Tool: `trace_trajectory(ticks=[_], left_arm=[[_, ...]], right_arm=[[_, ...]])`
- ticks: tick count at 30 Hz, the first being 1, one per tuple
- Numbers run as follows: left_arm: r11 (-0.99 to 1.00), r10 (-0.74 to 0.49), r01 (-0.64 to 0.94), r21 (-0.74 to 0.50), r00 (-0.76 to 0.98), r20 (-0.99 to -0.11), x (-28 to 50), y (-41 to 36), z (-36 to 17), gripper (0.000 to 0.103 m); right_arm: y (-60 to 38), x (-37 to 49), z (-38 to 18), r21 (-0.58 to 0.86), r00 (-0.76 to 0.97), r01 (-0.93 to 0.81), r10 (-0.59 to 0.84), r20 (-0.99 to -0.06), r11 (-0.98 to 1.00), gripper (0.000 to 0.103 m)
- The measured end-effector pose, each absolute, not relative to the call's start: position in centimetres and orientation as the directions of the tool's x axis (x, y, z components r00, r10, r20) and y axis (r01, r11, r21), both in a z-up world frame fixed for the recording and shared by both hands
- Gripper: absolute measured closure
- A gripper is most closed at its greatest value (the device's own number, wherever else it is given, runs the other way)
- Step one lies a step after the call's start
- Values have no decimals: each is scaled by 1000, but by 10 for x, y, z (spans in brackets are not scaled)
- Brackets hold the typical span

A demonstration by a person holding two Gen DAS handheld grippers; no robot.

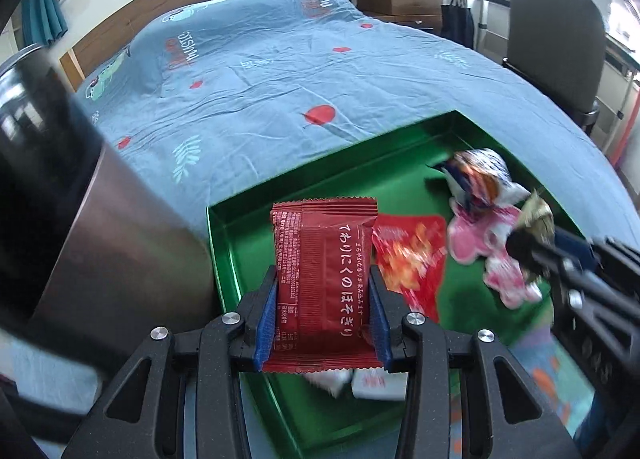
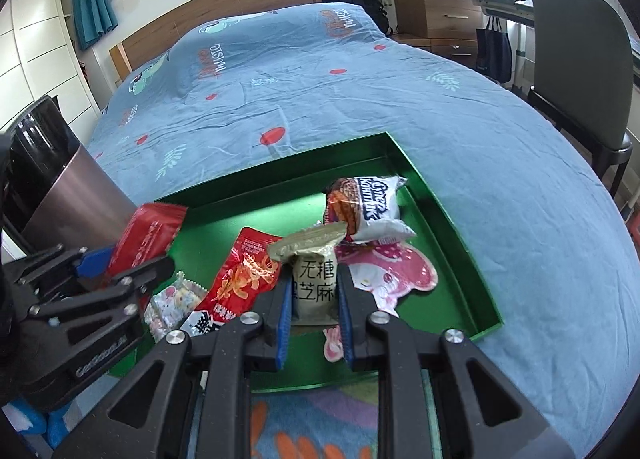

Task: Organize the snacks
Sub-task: 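Carry the red packet with left tool while right tool carries beige candy to tray, then open left tool over the tray while right tool releases the beige candy inside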

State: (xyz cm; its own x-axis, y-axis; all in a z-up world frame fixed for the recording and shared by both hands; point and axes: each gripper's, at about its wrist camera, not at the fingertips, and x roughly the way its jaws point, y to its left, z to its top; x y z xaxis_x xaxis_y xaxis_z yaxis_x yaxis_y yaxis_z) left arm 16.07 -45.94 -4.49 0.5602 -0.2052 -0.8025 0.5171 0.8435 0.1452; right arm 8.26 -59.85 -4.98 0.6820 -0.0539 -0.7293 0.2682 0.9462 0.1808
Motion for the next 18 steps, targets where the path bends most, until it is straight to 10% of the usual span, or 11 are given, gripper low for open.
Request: trace_trajectory(ticks=[18], left_arm=[[870,-150,479,117,484,-862,207,-471,-95,65]], right_arm=[[-595,109,-89,145,638,249,-49,-769,958,3]])
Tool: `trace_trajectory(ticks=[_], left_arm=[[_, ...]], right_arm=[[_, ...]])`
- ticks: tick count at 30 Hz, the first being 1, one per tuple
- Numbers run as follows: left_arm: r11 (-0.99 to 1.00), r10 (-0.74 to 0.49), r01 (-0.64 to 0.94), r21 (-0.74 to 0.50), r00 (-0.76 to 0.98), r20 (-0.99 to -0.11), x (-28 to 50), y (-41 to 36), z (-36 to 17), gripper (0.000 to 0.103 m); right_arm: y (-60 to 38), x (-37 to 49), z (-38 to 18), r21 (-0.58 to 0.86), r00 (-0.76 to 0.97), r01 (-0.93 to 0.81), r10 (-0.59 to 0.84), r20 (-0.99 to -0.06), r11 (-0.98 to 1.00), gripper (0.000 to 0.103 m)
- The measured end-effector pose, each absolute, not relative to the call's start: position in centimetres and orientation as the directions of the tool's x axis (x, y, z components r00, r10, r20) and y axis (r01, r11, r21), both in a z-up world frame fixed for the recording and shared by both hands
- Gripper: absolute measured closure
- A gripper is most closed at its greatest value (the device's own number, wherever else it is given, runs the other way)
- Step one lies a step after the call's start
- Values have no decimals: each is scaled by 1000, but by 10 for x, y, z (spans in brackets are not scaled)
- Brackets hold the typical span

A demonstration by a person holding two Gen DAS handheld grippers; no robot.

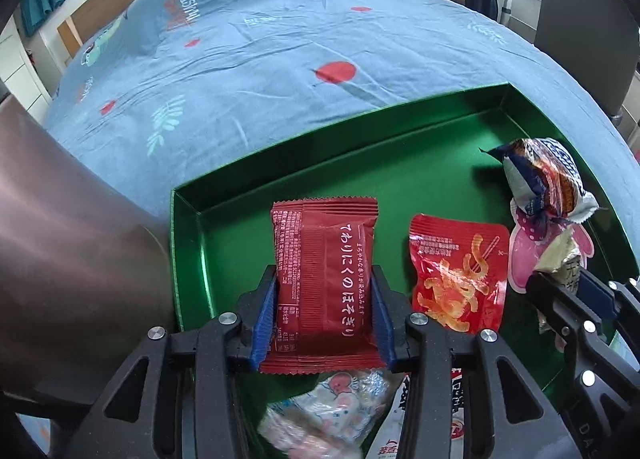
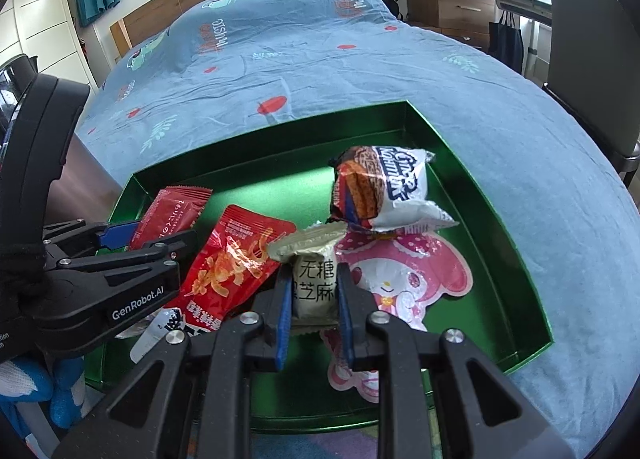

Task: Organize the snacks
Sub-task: 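Open left tool over the tray while right tool releases the beige candy inside, then withdraw both open tools from the tray back toward the remaining snacks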

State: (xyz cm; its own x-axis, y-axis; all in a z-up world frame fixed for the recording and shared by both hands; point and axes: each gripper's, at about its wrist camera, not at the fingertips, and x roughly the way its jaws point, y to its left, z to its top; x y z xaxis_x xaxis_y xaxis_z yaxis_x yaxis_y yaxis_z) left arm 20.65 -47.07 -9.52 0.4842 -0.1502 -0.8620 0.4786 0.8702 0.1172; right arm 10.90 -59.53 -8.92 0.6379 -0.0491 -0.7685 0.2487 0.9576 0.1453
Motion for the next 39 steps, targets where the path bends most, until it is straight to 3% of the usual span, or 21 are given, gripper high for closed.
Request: trace_trajectory(ticks=[18,39], left_arm=[[871,-176,478,110,515,-839,197,-467,-78,53],[862,-280,507,24,514,-811,132,-434,-29,52]], right_arm=[[-591,104,-83,111,637,256,-81,-767,960,0],[-589,56,-29,18,647,300,-189,-739,954,0]])
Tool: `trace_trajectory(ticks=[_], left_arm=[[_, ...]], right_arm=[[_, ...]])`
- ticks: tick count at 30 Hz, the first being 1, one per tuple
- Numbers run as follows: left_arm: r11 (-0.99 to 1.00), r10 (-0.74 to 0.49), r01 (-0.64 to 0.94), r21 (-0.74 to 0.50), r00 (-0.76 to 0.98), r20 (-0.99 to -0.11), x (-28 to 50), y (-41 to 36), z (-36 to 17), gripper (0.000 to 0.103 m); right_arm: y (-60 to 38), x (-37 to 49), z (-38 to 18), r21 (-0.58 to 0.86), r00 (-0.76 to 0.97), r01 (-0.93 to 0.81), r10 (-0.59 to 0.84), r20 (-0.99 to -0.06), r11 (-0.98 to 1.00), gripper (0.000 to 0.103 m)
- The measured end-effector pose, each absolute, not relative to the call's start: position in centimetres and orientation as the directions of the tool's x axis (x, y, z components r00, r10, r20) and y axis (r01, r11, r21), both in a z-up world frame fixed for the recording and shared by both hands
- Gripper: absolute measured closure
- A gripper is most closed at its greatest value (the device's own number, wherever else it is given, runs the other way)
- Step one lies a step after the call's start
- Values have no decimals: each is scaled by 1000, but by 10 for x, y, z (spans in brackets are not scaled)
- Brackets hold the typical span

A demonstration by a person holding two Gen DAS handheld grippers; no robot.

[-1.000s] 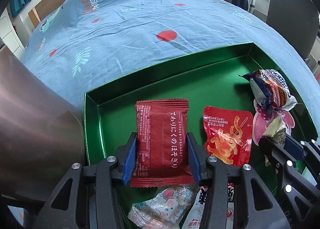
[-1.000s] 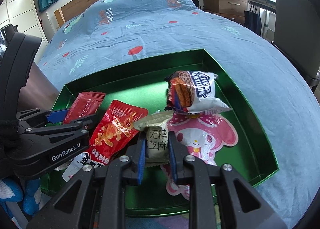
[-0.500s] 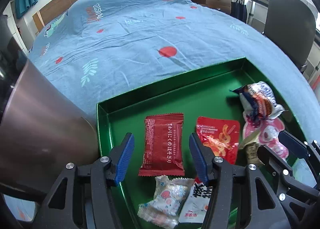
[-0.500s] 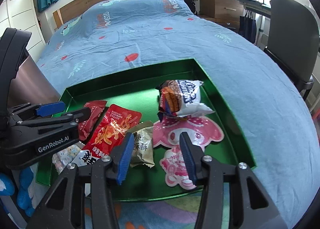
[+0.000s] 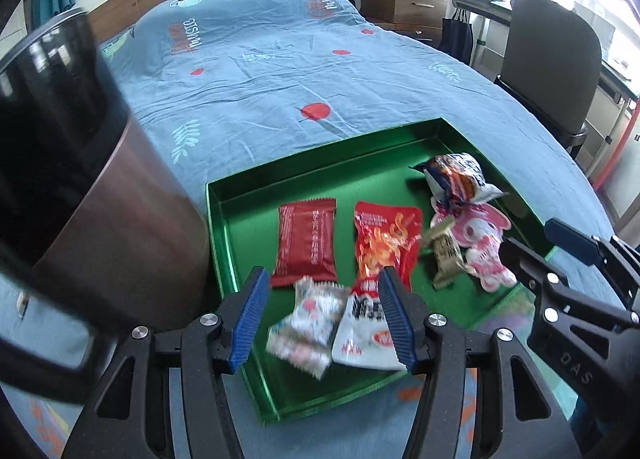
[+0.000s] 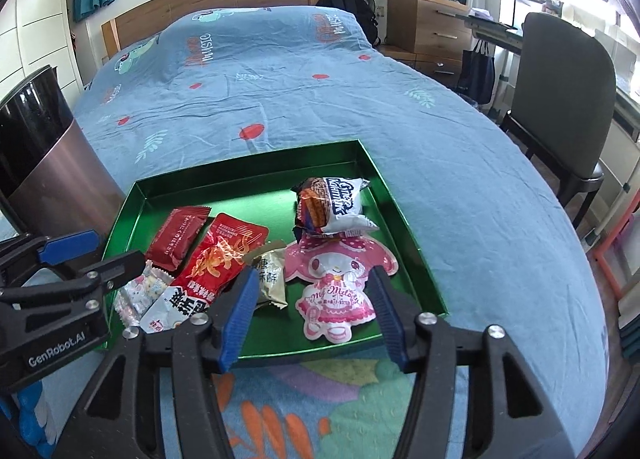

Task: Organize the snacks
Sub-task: 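Withdraw both open tools from the tray back toward the remaining snacks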

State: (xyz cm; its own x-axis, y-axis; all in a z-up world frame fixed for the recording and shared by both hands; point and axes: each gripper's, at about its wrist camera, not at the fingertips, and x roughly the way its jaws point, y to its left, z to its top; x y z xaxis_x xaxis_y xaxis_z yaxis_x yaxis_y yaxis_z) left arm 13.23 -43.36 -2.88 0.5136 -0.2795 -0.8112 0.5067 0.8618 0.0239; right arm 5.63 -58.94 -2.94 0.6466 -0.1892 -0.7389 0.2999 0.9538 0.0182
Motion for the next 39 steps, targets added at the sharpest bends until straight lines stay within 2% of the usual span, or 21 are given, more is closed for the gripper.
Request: trace_trajectory(ticks=[15,29,39], left_arm=[[871,-261,490,34,520,-813,60,-346,-5,51],[939,-170,340,55,596,-785,29,-221,15,49],[968,-117,246,53,626,-771,24,-162,25,49]], right_arm=[[-537,8,-16,24,662,276,-172,-730,961,0],[-453,-12,-7,29,674,198,-115,-730,980,0],[-395,-9,-3,16,681,102,-58,-730,995,0]])
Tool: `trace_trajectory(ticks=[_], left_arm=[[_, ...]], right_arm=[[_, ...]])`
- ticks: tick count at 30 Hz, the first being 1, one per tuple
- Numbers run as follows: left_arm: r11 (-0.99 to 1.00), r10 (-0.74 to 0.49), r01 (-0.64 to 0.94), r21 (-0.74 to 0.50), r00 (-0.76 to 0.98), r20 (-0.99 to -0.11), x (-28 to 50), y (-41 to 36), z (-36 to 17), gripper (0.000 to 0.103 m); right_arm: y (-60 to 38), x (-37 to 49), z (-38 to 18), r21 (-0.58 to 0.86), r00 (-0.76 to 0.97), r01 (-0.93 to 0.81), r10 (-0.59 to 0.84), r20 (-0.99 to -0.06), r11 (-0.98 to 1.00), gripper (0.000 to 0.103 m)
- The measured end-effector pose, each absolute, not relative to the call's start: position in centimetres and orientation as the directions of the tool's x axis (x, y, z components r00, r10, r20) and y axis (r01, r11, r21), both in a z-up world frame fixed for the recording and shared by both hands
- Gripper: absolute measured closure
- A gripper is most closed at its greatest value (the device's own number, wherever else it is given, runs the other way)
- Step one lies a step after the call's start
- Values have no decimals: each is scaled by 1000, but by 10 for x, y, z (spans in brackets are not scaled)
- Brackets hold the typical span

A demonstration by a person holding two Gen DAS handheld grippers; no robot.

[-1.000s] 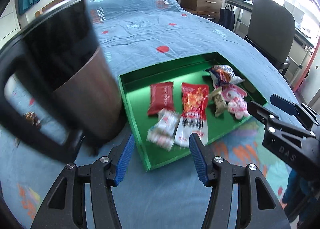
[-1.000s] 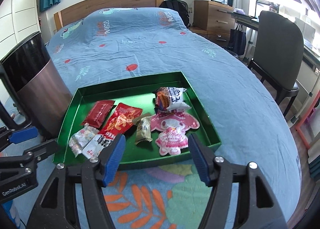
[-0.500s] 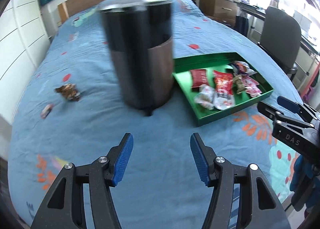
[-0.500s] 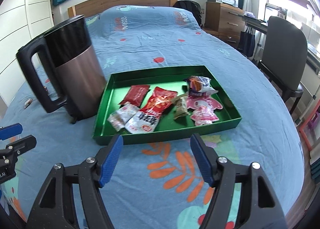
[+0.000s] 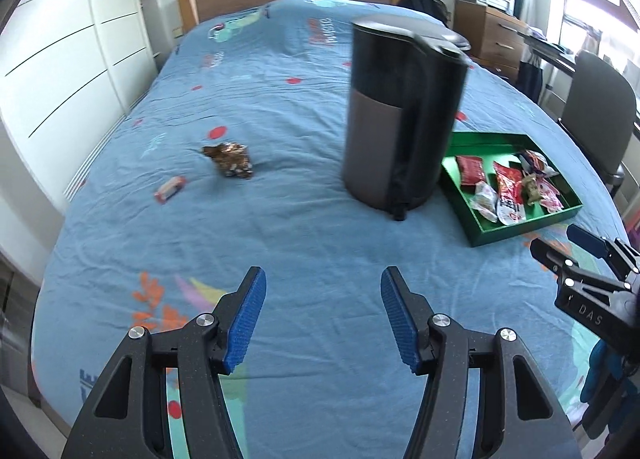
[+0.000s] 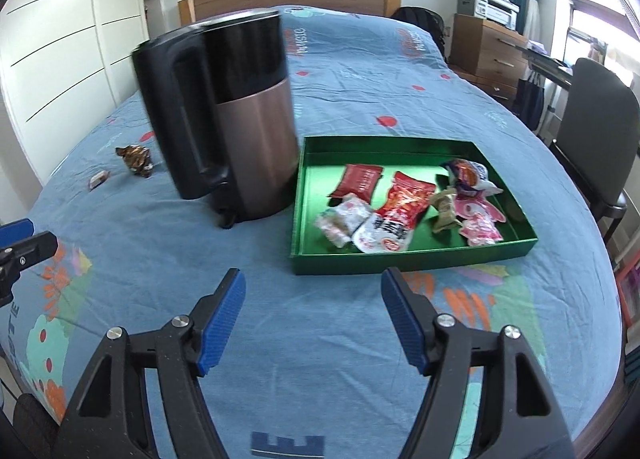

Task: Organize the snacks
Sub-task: 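Withdraw both open tools from the tray back toward the remaining snacks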

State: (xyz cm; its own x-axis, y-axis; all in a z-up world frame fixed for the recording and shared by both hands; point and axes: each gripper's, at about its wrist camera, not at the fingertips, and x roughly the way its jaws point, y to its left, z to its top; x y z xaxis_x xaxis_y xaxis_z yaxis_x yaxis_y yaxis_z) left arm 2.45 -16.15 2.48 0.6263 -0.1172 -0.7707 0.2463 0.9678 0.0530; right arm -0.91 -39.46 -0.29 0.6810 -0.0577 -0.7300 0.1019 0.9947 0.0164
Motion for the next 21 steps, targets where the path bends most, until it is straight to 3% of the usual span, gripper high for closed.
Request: trace_trajectory(ticks=[21], left_arm=[[989,-73,145,31,654,-753,19,-98,31,49]], right_arm=[[-324,-7,9,-11,684,-11,-1,-730,1000,0]])
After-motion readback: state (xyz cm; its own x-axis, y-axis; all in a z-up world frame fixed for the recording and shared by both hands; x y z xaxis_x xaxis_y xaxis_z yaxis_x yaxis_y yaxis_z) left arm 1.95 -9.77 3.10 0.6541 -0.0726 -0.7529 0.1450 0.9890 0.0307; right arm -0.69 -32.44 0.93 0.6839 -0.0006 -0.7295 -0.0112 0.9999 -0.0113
